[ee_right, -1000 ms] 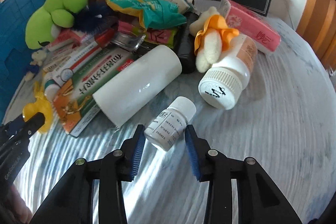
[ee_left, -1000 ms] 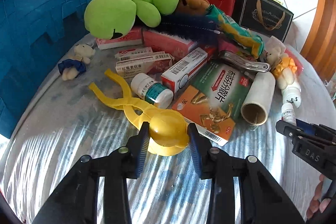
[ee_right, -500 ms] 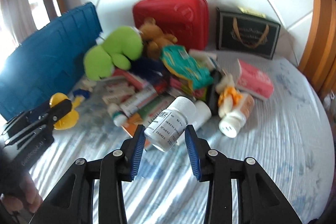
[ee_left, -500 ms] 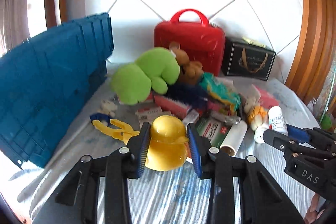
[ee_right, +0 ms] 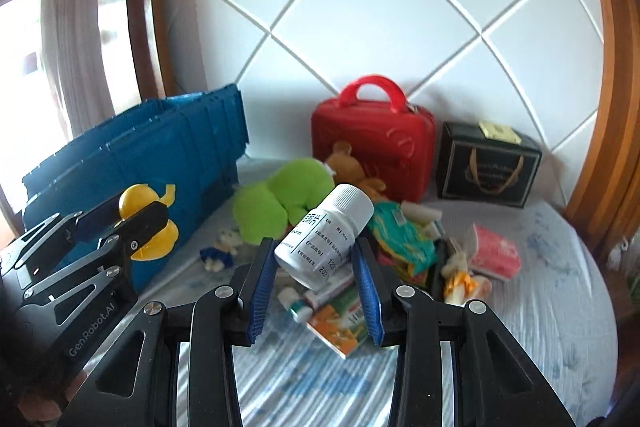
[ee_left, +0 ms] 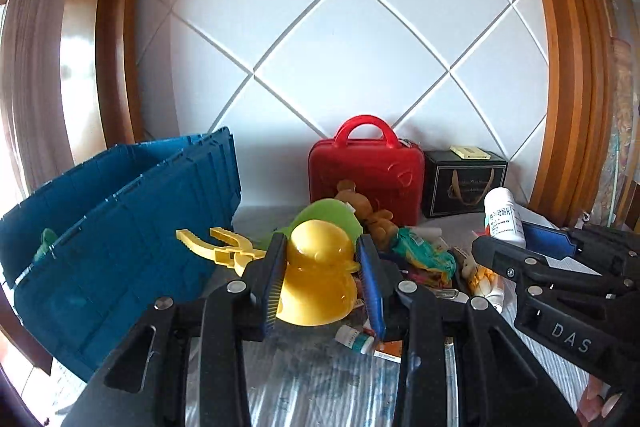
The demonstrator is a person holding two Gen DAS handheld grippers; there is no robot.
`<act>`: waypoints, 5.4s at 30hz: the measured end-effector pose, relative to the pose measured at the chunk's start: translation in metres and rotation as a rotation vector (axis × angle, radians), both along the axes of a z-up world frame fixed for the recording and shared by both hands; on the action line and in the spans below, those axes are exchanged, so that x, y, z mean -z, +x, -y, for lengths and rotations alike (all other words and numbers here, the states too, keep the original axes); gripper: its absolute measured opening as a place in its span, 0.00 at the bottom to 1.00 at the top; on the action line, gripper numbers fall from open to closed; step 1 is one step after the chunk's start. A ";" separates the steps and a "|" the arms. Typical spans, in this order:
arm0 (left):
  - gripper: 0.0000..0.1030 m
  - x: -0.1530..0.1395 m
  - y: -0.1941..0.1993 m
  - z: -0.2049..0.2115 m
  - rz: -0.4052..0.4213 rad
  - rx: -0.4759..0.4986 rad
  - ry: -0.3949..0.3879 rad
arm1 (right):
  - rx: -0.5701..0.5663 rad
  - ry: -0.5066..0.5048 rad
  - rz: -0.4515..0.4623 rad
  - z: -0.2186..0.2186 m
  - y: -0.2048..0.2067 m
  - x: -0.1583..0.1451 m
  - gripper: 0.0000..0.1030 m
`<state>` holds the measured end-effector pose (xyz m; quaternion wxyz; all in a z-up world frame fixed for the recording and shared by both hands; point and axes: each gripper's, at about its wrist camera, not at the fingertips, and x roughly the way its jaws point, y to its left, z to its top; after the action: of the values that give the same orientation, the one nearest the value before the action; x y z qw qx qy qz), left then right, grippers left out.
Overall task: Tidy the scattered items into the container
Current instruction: 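Lift the yellow clip and white pill bottle and carry them toward the crate, then open both tools over the blue crate to drop the clip and bottle, then withdraw both tools from the crate back toward the pile, then grasp the white pill bottle with the left tool while the right tool grasps the white paper roll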
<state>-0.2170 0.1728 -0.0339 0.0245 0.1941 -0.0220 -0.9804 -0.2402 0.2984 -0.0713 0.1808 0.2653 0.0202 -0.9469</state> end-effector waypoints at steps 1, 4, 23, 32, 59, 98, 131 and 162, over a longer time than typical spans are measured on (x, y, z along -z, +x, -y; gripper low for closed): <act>0.34 -0.006 0.002 0.005 -0.011 0.008 -0.007 | 0.008 0.000 -0.011 0.007 0.003 -0.005 0.37; 0.34 -0.023 0.006 0.023 -0.048 0.021 -0.023 | 0.023 -0.003 -0.047 0.028 0.013 -0.022 0.37; 0.34 -0.070 0.020 0.174 -0.125 -0.242 -0.052 | -0.217 0.016 -0.148 0.184 0.008 -0.073 0.37; 0.34 -0.078 0.000 0.296 -0.113 -0.260 -0.068 | -0.269 0.001 -0.146 0.303 -0.007 -0.082 0.37; 0.77 -0.034 -0.034 0.443 0.072 -0.160 0.060 | -0.143 0.173 -0.059 0.460 -0.047 -0.079 0.37; 1.00 -0.024 0.027 0.145 0.037 0.112 0.111 | 0.268 -0.057 -0.039 0.063 0.044 -0.060 1.00; 1.00 0.210 -0.144 0.032 0.526 0.196 0.073 | 0.469 -0.033 0.447 -0.061 -0.084 0.152 1.00; 0.66 0.281 -0.195 -0.001 0.538 0.284 0.019 | 0.570 -0.062 0.519 -0.053 -0.153 0.243 0.74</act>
<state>-0.4119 0.1733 -0.3150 -0.1212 0.4422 -0.0455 -0.8875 -0.3932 0.3515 -0.3147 -0.0826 0.4856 -0.1295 -0.8606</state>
